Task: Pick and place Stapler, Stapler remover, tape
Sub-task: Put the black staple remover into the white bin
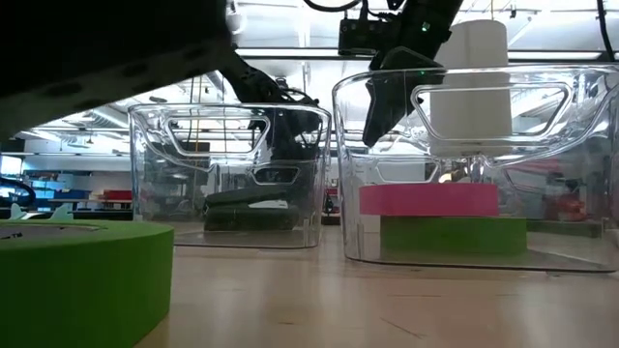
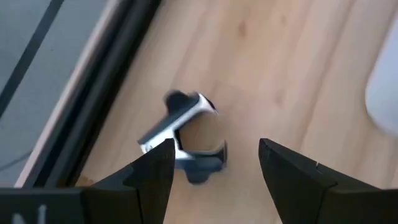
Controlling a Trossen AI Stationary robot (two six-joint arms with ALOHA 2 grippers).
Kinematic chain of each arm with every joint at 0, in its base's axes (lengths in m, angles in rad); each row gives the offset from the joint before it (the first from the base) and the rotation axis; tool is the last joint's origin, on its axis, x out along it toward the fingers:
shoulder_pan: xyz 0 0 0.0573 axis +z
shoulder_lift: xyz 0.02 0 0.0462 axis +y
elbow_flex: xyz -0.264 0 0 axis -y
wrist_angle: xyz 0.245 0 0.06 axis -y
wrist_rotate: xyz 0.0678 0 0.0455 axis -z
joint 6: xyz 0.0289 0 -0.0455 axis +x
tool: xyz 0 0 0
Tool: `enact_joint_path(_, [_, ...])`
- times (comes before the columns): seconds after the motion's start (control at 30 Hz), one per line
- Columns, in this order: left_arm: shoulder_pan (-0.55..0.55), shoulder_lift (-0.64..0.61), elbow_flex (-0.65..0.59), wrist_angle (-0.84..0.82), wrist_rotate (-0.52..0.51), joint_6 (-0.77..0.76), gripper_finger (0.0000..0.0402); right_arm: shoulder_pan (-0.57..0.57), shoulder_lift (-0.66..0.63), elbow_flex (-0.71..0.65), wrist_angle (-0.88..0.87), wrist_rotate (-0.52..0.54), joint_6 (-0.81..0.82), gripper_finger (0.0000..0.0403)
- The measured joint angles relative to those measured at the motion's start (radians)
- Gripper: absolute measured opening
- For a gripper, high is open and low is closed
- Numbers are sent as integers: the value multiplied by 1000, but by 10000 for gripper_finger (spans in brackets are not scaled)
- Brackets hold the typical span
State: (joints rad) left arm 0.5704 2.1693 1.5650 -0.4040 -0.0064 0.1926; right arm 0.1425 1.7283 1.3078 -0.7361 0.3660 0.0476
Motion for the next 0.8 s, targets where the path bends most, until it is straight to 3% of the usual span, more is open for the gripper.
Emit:
enact_joint_path(0.17, [30,4,0,-88,31,29,232,1,0,0,0,-26,1,162])
enact_joint_path(0.47, [28,13,0,-89,96,157,181,1,0,1,29,-26,-1,162])
enact_joint_path(0.67, [-5,10,2,-100,-34,186,164,1,0,1,26,-26,-4,162])
enact_joint_path(0.8, [-14,9,73,-252,-152,186,168,0,0,1,23,-26,-4,162])
